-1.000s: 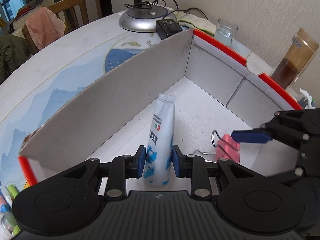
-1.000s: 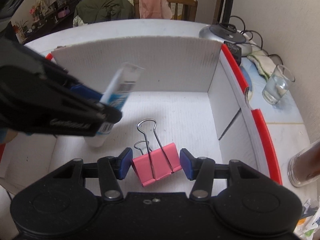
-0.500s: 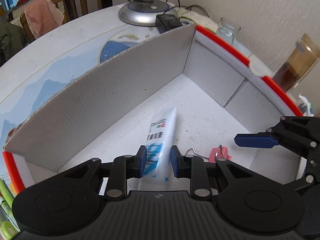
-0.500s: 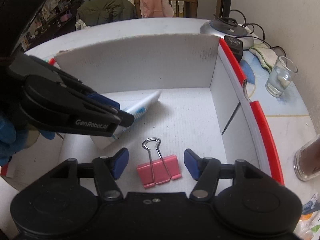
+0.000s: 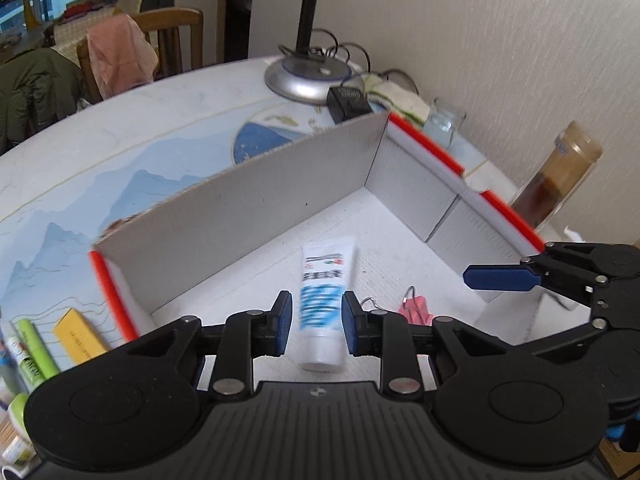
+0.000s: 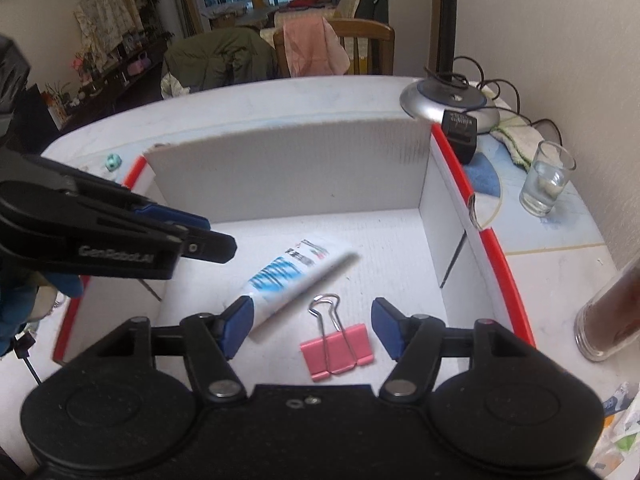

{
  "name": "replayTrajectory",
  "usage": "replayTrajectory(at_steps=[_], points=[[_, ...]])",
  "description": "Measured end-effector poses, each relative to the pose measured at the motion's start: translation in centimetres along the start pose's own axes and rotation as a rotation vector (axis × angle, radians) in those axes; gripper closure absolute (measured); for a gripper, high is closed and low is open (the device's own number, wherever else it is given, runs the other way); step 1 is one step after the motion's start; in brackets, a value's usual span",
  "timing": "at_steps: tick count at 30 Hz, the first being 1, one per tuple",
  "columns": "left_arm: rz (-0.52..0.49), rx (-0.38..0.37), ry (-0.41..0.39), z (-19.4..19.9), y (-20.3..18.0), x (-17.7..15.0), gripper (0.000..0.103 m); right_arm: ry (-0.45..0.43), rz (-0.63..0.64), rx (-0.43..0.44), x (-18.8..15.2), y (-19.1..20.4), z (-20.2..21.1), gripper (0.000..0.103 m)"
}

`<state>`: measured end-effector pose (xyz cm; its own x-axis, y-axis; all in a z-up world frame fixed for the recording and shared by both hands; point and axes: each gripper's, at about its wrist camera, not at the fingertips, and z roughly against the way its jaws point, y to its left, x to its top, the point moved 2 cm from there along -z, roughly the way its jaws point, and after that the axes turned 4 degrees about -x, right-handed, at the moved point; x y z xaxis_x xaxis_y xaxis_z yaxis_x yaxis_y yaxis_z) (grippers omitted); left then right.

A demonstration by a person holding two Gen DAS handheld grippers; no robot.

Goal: Organize rigid objects
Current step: 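Release the tube into the box with the left tool while the right tool drops the clip, then move both tools back over the remaining items on the mat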

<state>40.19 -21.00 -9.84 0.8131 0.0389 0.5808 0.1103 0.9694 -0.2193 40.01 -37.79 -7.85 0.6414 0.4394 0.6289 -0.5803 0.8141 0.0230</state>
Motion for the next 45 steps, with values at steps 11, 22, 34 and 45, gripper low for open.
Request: replayTrajectory(at_steps=[11, 22, 34, 45], points=[[0.011, 0.049, -0.114, 6.7, 0.6, -2.8, 0.073, -0.099, -0.008, 0.041, 0.0, 2.4, 3.7, 0.03], [0.025, 0.077, -0.222, 13.2, 3.4, -6.6, 0.033, -0.148, -0.043, 0.043, -0.8, 6.9, 6.2, 0.017], [0.027, 0.081, -0.268, 19.2, 8.1, -11.3, 0.027, -0.193, -0.128, 0.064, -2.0, 13.3, 8.4, 0.002], [0.064, 0.108, -0.284, 22.6, 13.6, -15.1, 0.019, -0.18, -0.134, 0.079, -2.5, 19.9, 8.2, 0.001]])
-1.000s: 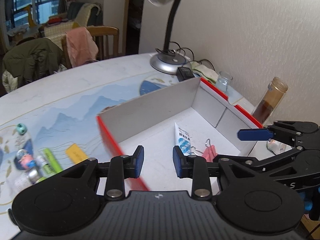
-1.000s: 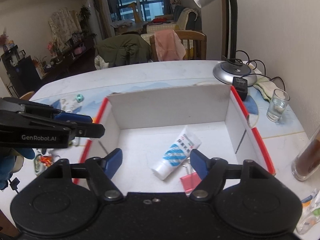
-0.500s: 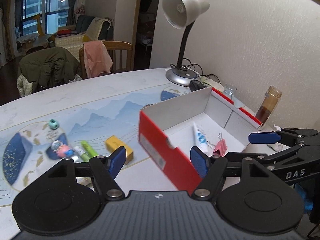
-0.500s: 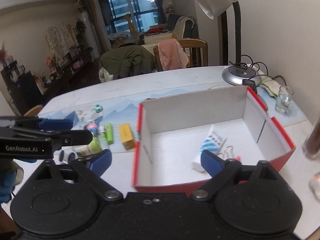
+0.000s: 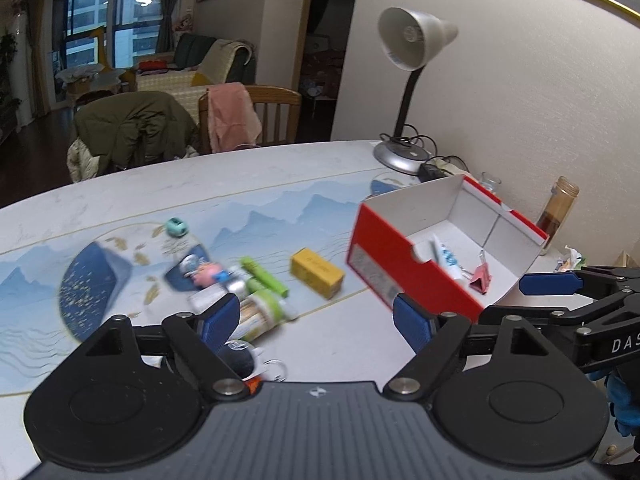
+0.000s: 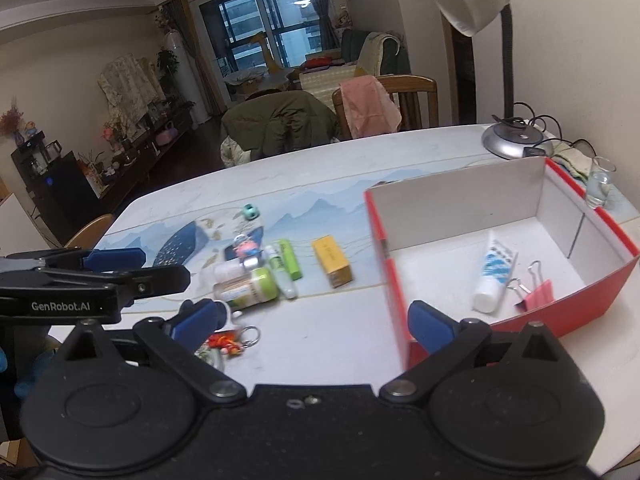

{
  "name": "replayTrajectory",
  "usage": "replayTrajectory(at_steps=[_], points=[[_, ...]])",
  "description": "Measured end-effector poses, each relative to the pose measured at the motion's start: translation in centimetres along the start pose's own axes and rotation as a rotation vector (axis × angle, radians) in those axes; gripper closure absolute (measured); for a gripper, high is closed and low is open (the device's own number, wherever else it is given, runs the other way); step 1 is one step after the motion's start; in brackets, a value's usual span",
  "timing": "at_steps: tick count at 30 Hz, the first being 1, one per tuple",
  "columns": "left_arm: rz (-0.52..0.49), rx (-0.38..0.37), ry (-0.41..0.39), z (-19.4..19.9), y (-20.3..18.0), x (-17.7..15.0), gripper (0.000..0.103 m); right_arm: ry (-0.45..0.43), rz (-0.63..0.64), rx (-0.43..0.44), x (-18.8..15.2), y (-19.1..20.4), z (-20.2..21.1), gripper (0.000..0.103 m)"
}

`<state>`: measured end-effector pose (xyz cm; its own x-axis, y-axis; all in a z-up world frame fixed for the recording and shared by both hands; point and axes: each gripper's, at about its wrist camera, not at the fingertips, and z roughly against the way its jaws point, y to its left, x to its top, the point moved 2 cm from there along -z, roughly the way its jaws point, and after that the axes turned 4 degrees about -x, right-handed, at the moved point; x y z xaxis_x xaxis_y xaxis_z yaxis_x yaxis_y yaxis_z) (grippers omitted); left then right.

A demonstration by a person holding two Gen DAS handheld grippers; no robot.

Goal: Organize rigid objects
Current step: 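Move both tools back over the remaining items on the mat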

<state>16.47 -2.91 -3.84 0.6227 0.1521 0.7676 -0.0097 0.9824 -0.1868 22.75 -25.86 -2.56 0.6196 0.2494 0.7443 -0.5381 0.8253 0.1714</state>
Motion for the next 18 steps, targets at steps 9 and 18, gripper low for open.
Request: replayTrajectory(at_steps=[9, 18], points=[[0.036, 0.043, 0.003, 1.3, 5.1, -2.0, 0.0, 0.032, 0.019, -0.009, -0.8, 3.6, -1.1, 0.001], [0.046, 0.077, -0.002, 0.6, 8.8, -4.8, 0.0, 0.076, 0.051, -0.011, -1.2, 5.9, -3.2, 0.002]])
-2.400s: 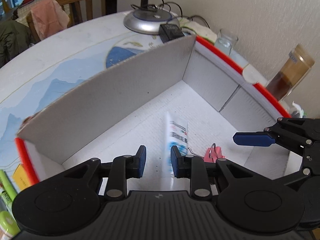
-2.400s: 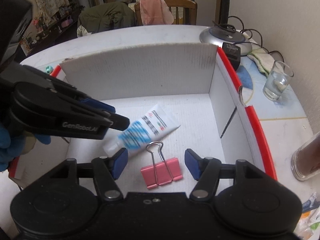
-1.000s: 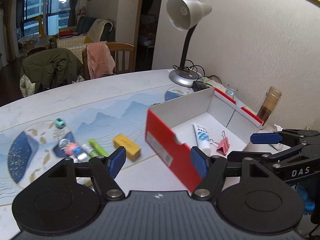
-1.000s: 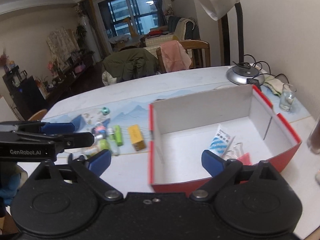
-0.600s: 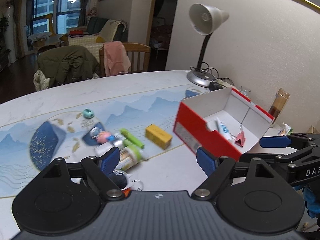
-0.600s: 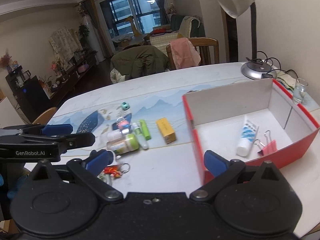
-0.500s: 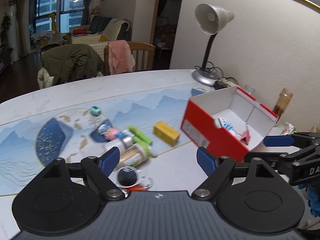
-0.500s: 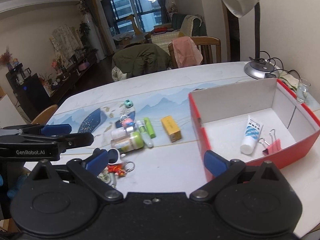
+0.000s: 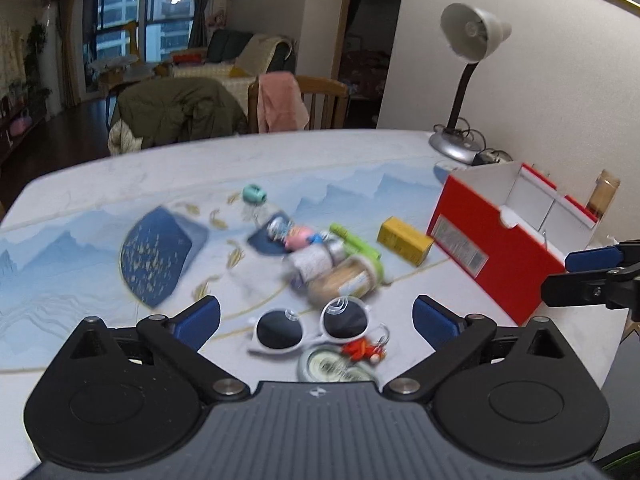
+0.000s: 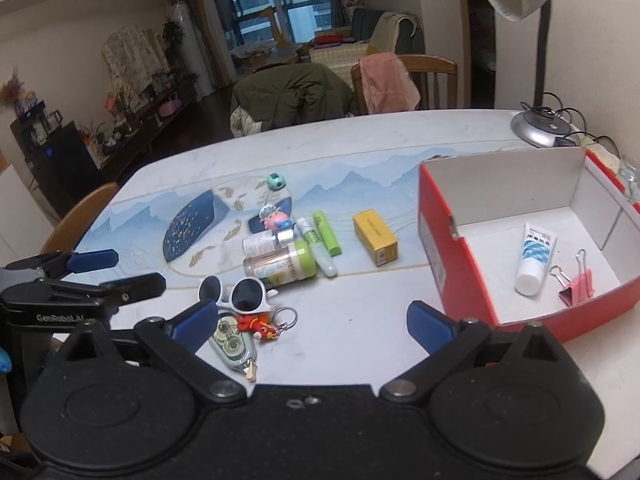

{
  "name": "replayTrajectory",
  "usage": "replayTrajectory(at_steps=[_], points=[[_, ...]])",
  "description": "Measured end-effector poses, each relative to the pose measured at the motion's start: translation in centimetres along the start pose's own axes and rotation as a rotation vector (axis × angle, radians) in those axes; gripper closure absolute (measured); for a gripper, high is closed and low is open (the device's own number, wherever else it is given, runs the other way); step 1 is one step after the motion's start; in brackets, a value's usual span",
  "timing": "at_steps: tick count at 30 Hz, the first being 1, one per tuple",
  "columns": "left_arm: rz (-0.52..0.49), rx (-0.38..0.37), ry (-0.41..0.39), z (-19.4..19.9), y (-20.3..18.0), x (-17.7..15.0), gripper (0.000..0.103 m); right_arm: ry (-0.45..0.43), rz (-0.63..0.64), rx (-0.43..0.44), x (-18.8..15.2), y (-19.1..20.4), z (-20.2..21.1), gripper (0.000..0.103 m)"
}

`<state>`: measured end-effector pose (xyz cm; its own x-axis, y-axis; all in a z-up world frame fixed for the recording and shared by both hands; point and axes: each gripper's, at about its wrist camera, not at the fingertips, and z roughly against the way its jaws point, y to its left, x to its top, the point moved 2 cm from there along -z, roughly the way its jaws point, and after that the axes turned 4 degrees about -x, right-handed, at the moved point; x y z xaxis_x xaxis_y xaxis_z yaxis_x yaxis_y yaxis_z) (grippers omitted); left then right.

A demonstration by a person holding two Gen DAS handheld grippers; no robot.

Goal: Organize rigid objects
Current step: 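Move both tools back over the remaining items on the mat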

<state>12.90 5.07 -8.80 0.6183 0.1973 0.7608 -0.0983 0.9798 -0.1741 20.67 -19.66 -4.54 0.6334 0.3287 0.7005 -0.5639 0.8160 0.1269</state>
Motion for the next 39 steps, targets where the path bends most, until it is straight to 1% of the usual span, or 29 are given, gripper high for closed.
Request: replayTrajectory(at_steps=[5, 8, 10, 15, 18, 19, 21, 23, 25, 28, 30, 33, 39], points=[[0.051, 0.014, 0.031, -1.9, 2.1, -1.2, 0.0, 0.031, 0.04, 0.006, -0.1, 1.2, -1.6, 0.003], [0.066, -0.005, 0.052, -3.0, 3.0, -2.1, 0.0, 0.047, 0.071, 0.013, 0.0, 1.9, -2.6, 0.004], [0.061, -0.014, 0.066, -3.7, 3.6, -2.5, 0.0, 0.072, 0.093, 0.033, 0.0, 2.1, -3.6, 0.005], [0.015, -0.023, 0.115, -5.9, 4.7, -3.2, 0.0, 0.142, 0.186, 0.08, -0.9, 3.8, -6.0, 0.01], [-0.005, -0.002, 0.146, -7.1, 5.3, -3.4, 0.0, 0.171, 0.211, 0.08, -1.3, 4.5, -7.1, 0.012], [-0.007, -0.005, 0.148, -7.3, 5.3, -3.4, 0.0, 0.179, 0.217, 0.088, -1.3, 4.6, -7.3, 0.012], [-0.021, -0.024, 0.145, -7.7, 5.3, -3.1, 0.0, 0.197, 0.235, 0.098, -1.5, 5.0, -7.9, 0.012], [-0.063, -0.06, 0.144, -8.1, 4.9, -2.8, 0.0, 0.219, 0.265, 0.117, -1.7, 5.6, -8.5, 0.015], [-0.106, -0.07, 0.159, -8.8, 4.6, -2.7, 0.0, 0.239, 0.298, 0.133, -2.0, 6.3, -9.2, 0.016], [-0.125, -0.078, 0.181, -10.2, 5.1, -2.7, 0.0, 0.269, 0.346, 0.147, -2.6, 7.4, -10.3, 0.019], [-0.142, -0.097, 0.187, -10.6, 5.2, -2.5, 0.0, 0.283, 0.37, 0.154, -2.9, 8.0, -10.9, 0.021], [-0.171, -0.116, 0.199, -11.1, 5.3, -2.5, 0.001, 0.304, 0.391, 0.175, -3.2, 8.6, -11.6, 0.024], [-0.199, -0.157, 0.21, -12.1, 5.6, -2.2, 0.001, 0.326, 0.403, 0.18, -3.4, 9.1, -12.9, 0.027]])
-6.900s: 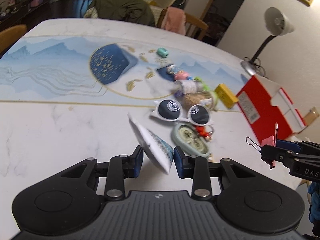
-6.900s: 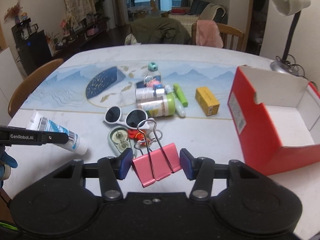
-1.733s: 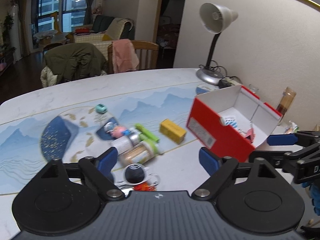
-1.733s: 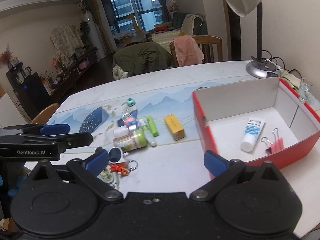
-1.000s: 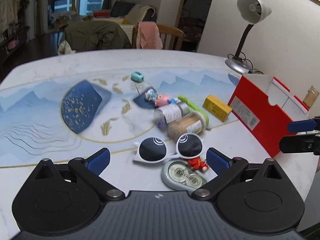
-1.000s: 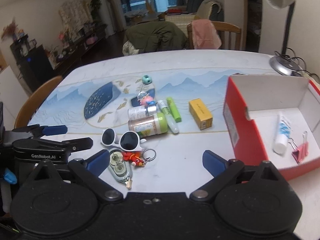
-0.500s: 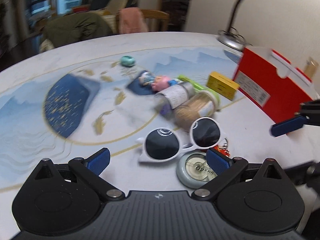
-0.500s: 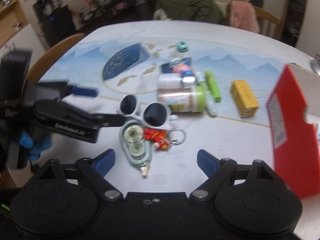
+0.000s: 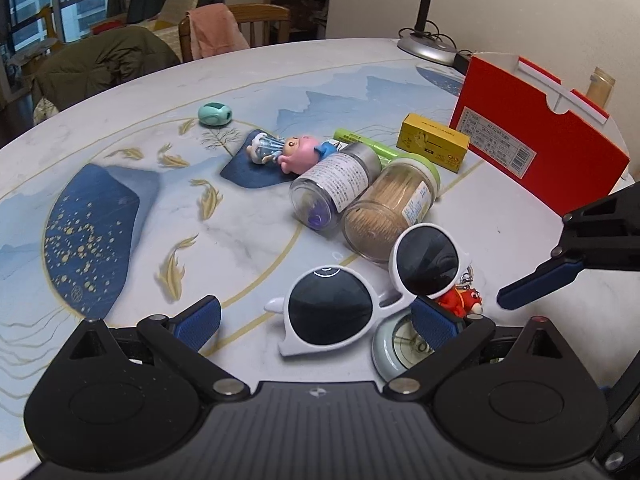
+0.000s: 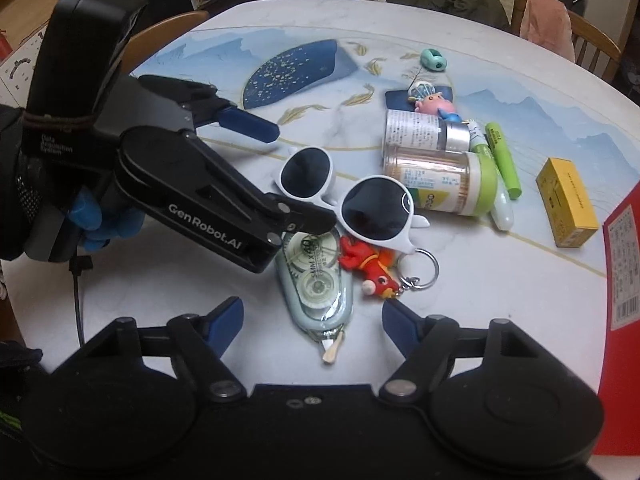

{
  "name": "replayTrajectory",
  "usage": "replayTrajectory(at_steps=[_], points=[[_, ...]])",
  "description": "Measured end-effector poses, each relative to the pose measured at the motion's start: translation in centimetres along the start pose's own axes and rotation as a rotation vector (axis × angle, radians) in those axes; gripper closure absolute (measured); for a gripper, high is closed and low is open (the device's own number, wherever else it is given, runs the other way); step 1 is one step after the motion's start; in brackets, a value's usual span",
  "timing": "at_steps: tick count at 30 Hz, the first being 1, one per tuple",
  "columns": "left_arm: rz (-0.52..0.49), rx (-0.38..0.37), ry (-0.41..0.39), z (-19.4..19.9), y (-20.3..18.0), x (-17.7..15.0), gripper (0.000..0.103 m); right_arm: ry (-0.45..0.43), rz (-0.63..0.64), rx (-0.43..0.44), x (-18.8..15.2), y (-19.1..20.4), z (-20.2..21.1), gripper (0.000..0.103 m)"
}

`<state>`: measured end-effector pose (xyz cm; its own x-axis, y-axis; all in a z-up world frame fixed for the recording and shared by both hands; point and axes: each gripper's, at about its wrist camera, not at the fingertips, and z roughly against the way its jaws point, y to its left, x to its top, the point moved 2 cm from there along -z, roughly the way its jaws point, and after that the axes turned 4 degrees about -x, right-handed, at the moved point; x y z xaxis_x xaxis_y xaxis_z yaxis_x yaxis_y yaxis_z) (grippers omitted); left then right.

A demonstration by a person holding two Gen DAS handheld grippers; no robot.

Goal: Organize rigid objects
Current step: 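Move both tools back over the remaining items on the mat, then grasp the white sunglasses with the left tool while the right tool grasps the correction-tape roller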

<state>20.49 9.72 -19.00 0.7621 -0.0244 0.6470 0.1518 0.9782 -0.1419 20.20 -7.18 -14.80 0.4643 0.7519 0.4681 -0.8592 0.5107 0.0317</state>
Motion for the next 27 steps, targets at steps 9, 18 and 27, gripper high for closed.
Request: replayTrajectory(at_steps=[9, 18, 27], points=[[-0.024, -0.065, -0.002, -0.5, 0.1, 0.7, 0.017, 0.015, 0.009, -0.005, 0.7, 0.2, -1.4, 0.035], [0.068, -0.118, -0.044, 1.5, 1.5, 1.4, 0.017, 0.018, 0.011, -0.021, 0.8, 0.2, -1.7, 0.041], [0.147, -0.027, -0.033, -0.2, 2.1, 2.0, 0.017, 0.02, 0.009, -0.028, 0.8, 0.2, -1.8, 0.042]])
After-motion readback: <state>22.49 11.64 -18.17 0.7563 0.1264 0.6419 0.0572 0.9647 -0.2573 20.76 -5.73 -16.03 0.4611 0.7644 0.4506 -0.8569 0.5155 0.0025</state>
